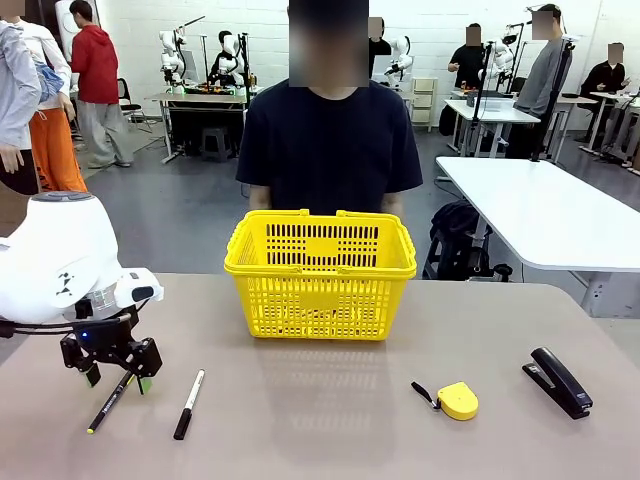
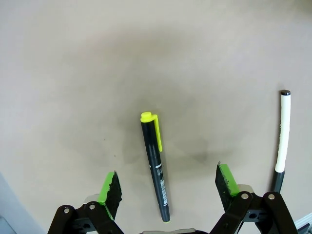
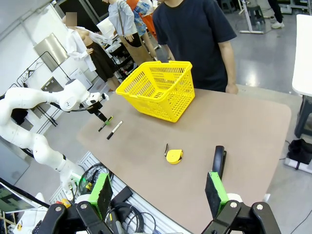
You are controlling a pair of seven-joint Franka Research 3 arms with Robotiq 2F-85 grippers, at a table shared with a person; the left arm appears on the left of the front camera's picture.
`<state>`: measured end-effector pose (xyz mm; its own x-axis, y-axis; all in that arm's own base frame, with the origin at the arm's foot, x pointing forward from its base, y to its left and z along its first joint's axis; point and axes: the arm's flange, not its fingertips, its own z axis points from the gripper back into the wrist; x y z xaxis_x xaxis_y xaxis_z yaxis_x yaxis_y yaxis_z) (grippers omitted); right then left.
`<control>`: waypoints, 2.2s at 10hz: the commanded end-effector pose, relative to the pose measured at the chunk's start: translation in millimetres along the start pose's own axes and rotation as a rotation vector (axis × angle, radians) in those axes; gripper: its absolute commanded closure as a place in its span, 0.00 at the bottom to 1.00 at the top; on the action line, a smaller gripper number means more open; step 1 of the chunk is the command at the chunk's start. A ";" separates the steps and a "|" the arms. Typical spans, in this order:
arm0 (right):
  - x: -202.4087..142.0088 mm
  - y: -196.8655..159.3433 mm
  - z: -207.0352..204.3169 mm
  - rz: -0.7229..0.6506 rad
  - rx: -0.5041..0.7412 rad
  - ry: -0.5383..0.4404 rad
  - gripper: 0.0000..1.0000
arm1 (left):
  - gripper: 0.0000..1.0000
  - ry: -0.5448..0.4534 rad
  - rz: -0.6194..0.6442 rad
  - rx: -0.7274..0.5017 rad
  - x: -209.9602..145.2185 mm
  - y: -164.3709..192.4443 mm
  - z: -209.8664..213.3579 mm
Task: Place the items the person wants into the basket.
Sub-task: Pick up the item the person points to and place it in the Market Basket.
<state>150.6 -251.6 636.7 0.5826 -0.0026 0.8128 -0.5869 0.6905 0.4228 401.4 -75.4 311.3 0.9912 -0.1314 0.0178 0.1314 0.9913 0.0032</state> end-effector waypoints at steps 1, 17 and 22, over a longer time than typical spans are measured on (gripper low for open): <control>1.9 1.1 -0.2 0.011 0.014 -0.017 0.00 | 0.00 -0.011 0.018 0.030 -6.0 1.9 -13.0; 1.9 1.1 -0.2 0.011 0.014 -0.017 0.00 | 1.00 0.062 0.014 0.028 -8.3 25.3 65.8; 1.9 1.1 -0.2 0.011 0.014 -0.017 0.00 | 1.00 -0.075 -0.071 0.023 -13.5 40.6 269.7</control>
<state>149.9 -252.4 635.8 0.5837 -0.0031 0.8120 -0.5854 0.6914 0.4235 375.4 -36.7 582.7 0.9804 -0.1737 0.0926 0.1717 0.9847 0.0294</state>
